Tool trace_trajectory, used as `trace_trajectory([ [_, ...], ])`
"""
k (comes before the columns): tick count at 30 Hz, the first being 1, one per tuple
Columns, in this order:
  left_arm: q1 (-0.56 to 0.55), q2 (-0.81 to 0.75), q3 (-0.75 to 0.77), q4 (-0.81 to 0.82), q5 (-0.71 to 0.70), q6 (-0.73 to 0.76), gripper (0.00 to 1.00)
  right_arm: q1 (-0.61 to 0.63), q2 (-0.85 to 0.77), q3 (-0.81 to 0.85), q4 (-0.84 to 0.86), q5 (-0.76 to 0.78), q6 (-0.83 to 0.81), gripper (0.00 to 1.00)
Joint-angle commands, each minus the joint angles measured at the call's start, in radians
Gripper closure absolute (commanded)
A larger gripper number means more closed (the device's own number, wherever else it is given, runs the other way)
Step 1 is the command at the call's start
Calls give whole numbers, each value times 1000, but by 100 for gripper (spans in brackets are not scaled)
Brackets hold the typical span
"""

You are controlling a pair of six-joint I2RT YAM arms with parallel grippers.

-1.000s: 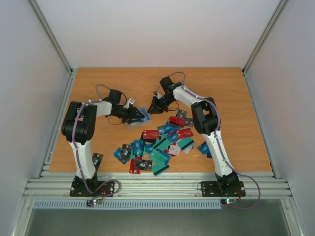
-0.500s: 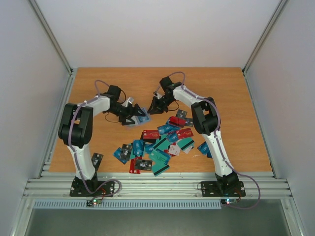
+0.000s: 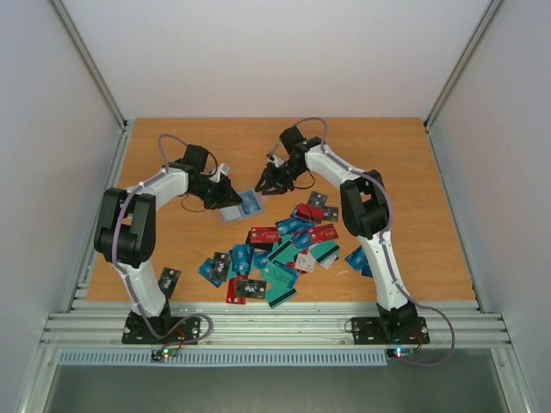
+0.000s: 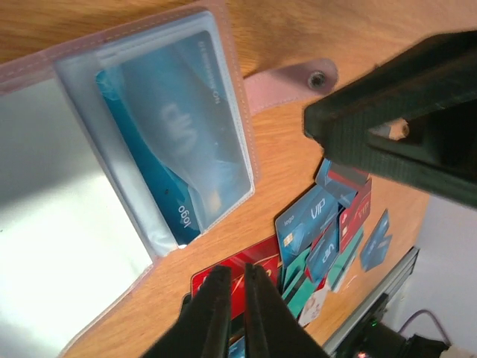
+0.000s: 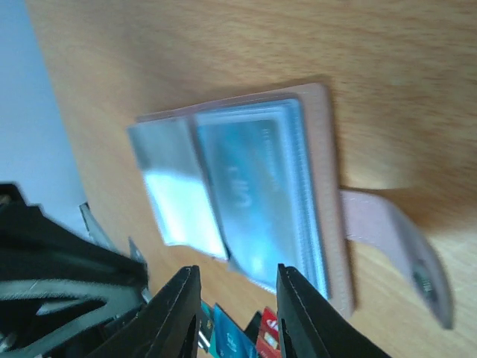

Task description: Put the credit cards into the card holder

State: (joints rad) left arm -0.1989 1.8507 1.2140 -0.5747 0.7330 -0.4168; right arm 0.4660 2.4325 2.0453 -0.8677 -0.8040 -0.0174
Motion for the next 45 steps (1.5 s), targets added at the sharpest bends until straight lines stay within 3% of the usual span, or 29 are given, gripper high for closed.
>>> trace_trajectory([
  [1, -4, 44, -1, 72, -11, -11, 97, 5, -57, -20, 35, -84, 12, 68],
  [10, -4, 120, 1, 95, -18, 10, 100, 8, -6, -36, 59, -149, 60, 63],
  [27, -11, 212, -4, 60, -92, 91, 100, 16, 51, -9, -28, -87, -2, 59],
  [45, -12, 245, 2, 44, -87, 120, 100, 42, 82, 17, -20, -125, 2, 58],
])
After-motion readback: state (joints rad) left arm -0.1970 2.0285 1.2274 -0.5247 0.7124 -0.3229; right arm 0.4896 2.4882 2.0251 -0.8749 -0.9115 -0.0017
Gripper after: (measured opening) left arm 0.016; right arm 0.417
